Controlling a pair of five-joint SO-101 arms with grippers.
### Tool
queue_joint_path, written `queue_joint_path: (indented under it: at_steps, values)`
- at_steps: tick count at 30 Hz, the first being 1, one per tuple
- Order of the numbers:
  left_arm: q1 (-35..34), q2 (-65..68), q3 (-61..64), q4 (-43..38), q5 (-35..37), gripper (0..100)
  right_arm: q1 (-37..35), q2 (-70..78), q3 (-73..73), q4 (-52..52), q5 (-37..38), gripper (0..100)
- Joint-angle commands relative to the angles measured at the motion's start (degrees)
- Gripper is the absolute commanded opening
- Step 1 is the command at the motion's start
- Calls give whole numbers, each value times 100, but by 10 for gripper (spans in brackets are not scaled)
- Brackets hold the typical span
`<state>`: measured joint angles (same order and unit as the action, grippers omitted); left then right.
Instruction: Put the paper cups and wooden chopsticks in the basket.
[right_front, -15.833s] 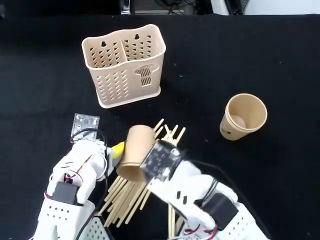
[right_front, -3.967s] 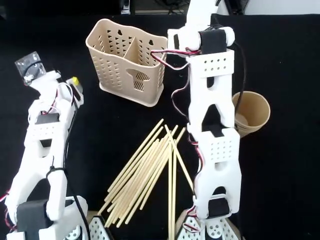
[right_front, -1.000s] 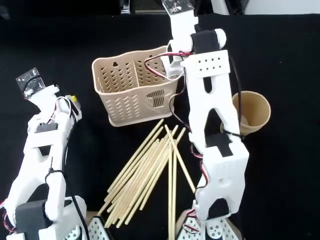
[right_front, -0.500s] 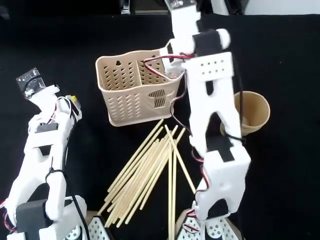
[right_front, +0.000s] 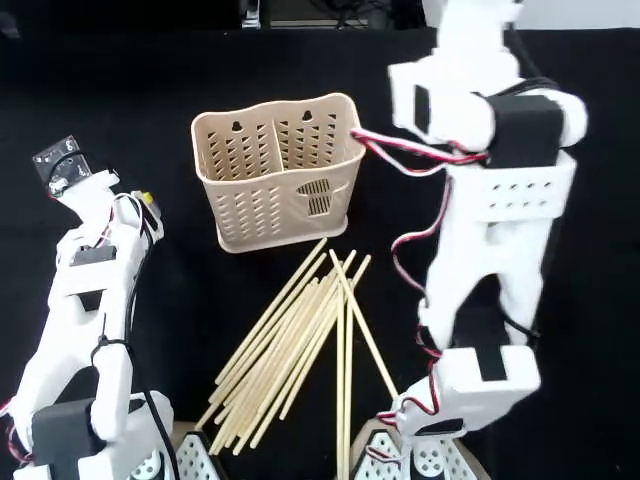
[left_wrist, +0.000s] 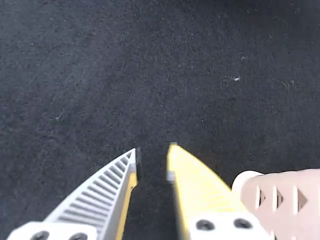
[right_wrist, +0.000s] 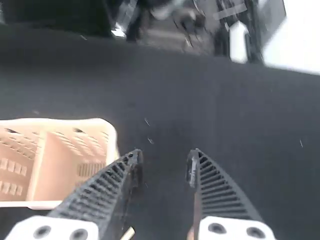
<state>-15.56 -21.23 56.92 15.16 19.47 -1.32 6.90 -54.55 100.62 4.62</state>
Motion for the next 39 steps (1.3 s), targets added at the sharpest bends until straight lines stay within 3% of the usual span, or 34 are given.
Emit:
queue_joint_path:
  at_steps: [1,8,12,21,39]
  values:
    - [-31,-141,-40,0,0,37,571,-435,505,35,-26,165]
    - [-13,-141,365,-730,0,50,1503,-1165,1851,35,413,157]
    - [-31,-141,382,-782,0,51,2101,-1640,2668,26,1011,6]
    - [-22,-141,382,-782,-9,54,2892,-1358,3503,-387,2136,161]
    - [-13,-141,382,-782,-9,54,2901,-110,3662,-747,2804,160]
